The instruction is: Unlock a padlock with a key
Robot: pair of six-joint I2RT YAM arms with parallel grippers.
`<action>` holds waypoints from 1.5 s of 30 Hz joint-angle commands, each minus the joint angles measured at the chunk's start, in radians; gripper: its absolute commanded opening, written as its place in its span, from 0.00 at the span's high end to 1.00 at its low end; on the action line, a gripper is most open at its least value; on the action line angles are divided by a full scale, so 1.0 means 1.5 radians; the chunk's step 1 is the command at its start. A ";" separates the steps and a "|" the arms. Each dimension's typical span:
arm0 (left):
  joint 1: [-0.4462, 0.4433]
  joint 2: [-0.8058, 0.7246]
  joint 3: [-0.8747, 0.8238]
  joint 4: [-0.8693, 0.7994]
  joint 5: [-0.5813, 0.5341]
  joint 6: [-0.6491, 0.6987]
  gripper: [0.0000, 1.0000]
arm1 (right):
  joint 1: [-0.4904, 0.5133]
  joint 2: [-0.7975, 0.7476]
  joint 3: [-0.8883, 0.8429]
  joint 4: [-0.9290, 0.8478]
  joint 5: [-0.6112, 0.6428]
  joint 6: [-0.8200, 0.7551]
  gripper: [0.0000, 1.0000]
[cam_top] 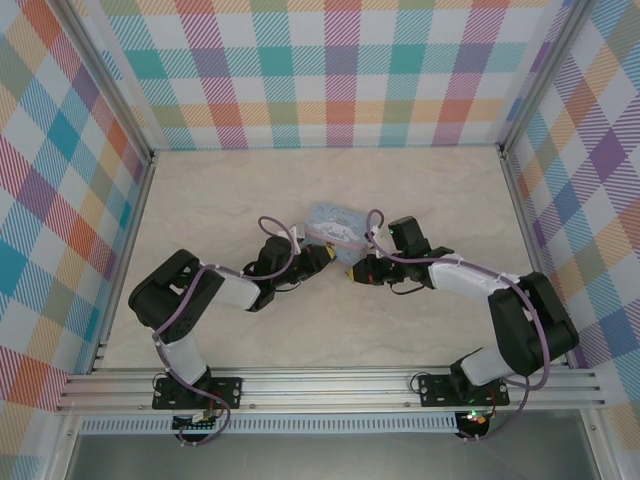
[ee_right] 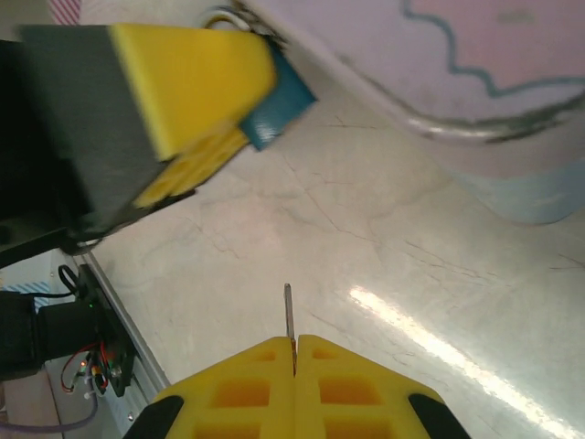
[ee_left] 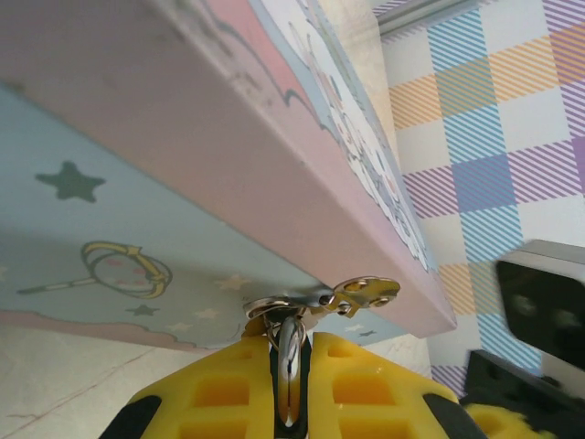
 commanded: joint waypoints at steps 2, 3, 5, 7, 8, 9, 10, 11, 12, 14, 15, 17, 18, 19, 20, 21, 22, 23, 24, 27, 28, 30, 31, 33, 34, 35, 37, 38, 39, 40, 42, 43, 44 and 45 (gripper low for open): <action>-0.006 -0.033 0.019 -0.003 0.036 0.021 0.99 | -0.009 0.040 0.017 0.044 -0.013 -0.012 0.96; -0.006 -0.034 0.018 -0.005 0.037 0.024 0.99 | -0.017 0.049 0.021 0.050 -0.017 -0.013 0.96; -0.006 -0.034 0.017 -0.001 0.043 0.026 1.00 | -0.027 0.063 0.028 0.057 -0.028 -0.023 0.96; -0.006 -0.033 0.017 0.000 0.045 0.029 1.00 | -0.040 0.075 0.033 0.059 -0.032 -0.033 0.96; -0.006 -0.031 0.017 0.004 0.049 0.029 1.00 | -0.048 0.081 0.036 0.064 -0.042 -0.037 0.96; -0.006 -0.029 0.019 0.006 0.053 0.029 1.00 | -0.055 0.085 0.033 0.074 -0.052 -0.034 0.96; -0.006 -0.028 0.021 0.007 0.055 0.029 1.00 | -0.060 0.086 0.033 0.083 -0.062 -0.031 0.96; -0.006 -0.027 0.023 0.010 0.056 0.025 1.00 | -0.064 0.086 0.029 0.096 -0.079 -0.027 0.96; -0.006 -0.025 0.026 0.012 0.056 0.023 1.00 | -0.065 0.083 0.025 0.104 -0.092 -0.025 0.96; -0.006 -0.022 0.030 0.018 0.055 0.013 1.00 | -0.065 0.070 0.012 0.118 -0.112 -0.020 0.96; -0.006 -0.021 0.034 0.022 0.055 0.008 1.00 | -0.065 0.061 0.003 0.124 -0.121 -0.016 0.96; -0.007 -0.017 0.037 0.031 0.053 -0.003 1.00 | -0.064 0.046 -0.017 0.135 -0.141 -0.009 0.96; -0.008 -0.015 0.038 0.038 0.051 -0.009 1.00 | -0.064 0.040 -0.028 0.144 -0.152 -0.001 0.96; -0.008 -0.012 0.039 0.044 0.049 -0.015 1.00 | -0.064 0.035 -0.037 0.155 -0.159 0.008 0.96; -0.008 -0.011 0.039 0.052 0.048 -0.019 1.00 | -0.064 0.031 -0.048 0.174 -0.168 0.023 0.96; -0.008 -0.008 0.042 0.055 0.049 -0.023 1.00 | -0.063 0.029 -0.059 0.196 -0.178 0.039 0.96; -0.008 -0.006 0.044 0.057 0.050 -0.023 1.00 | -0.063 0.028 -0.065 0.213 -0.181 0.052 0.96; -0.009 -0.005 0.046 0.057 0.052 -0.023 1.00 | -0.063 0.025 -0.070 0.227 -0.182 0.063 0.96; -0.009 -0.004 0.047 0.059 0.053 -0.024 1.00 | -0.063 0.023 -0.072 0.237 -0.180 0.072 0.96; -0.010 -0.002 0.048 0.072 0.058 -0.030 1.00 | -0.063 0.025 -0.066 0.245 -0.173 0.083 0.96; -0.010 -0.001 0.048 0.077 0.061 -0.032 1.00 | -0.064 0.028 -0.064 0.251 -0.173 0.087 0.96; -0.011 0.000 0.050 0.087 0.067 -0.037 1.00 | -0.064 0.036 -0.063 0.271 -0.175 0.101 0.96; -0.010 0.000 0.048 0.092 0.068 -0.039 1.00 | -0.063 0.040 -0.061 0.282 -0.176 0.108 0.96; -0.011 0.000 0.048 0.100 0.068 -0.045 1.00 | -0.063 0.048 -0.060 0.302 -0.173 0.121 0.96; -0.011 0.000 0.047 0.105 0.069 -0.047 1.00 | -0.064 0.051 -0.059 0.306 -0.172 0.124 0.96; -0.011 -0.001 0.048 0.109 0.070 -0.049 1.00 | -0.064 0.054 -0.058 0.310 -0.171 0.127 0.96; -0.011 -0.001 0.048 0.111 0.072 -0.051 1.00 | -0.066 0.058 -0.054 0.314 -0.168 0.129 0.96; -0.012 -0.002 0.050 0.111 0.074 -0.051 1.00 | -0.067 0.059 -0.053 0.314 -0.167 0.130 0.96; -0.012 -0.003 0.049 0.111 0.075 -0.051 1.00 | -0.067 0.061 -0.050 0.316 -0.167 0.130 0.96; -0.012 -0.003 0.050 0.112 0.076 -0.051 1.00 | -0.068 0.063 -0.047 0.317 -0.168 0.130 0.96; -0.012 -0.001 0.050 0.113 0.076 -0.052 1.00 | -0.068 0.067 -0.042 0.319 -0.171 0.132 0.96; -0.012 -0.001 0.051 0.115 0.077 -0.053 1.00 | -0.068 0.068 -0.039 0.321 -0.172 0.134 0.96; -0.012 0.000 0.050 0.116 0.077 -0.054 1.00 | -0.068 0.069 -0.038 0.324 -0.173 0.135 0.96; -0.012 0.000 0.050 0.119 0.077 -0.055 1.00 | -0.068 0.070 -0.037 0.324 -0.172 0.136 0.96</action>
